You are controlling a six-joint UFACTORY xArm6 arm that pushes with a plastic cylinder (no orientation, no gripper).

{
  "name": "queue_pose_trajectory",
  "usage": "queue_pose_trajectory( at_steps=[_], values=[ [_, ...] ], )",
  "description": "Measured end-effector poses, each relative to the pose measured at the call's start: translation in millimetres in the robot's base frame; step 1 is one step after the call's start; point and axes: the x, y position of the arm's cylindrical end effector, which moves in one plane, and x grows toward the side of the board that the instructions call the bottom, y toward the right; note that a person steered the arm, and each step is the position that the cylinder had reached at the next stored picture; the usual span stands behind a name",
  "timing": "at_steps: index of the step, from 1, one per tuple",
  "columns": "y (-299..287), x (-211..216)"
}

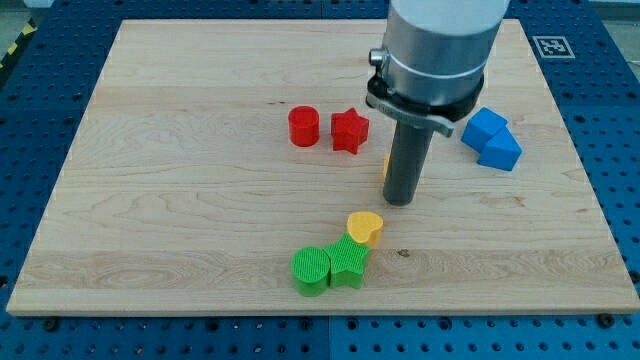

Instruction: Push the yellow hexagon into the red star

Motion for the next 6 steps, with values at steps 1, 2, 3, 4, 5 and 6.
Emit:
queue_pose_trajectory(
  at_steps=[1,2,3,4,5,6],
  values=[
    [7,-18],
    [14,-18],
    [39,10],
    [75,-5],
    [79,-34],
    [46,-36]
  ],
)
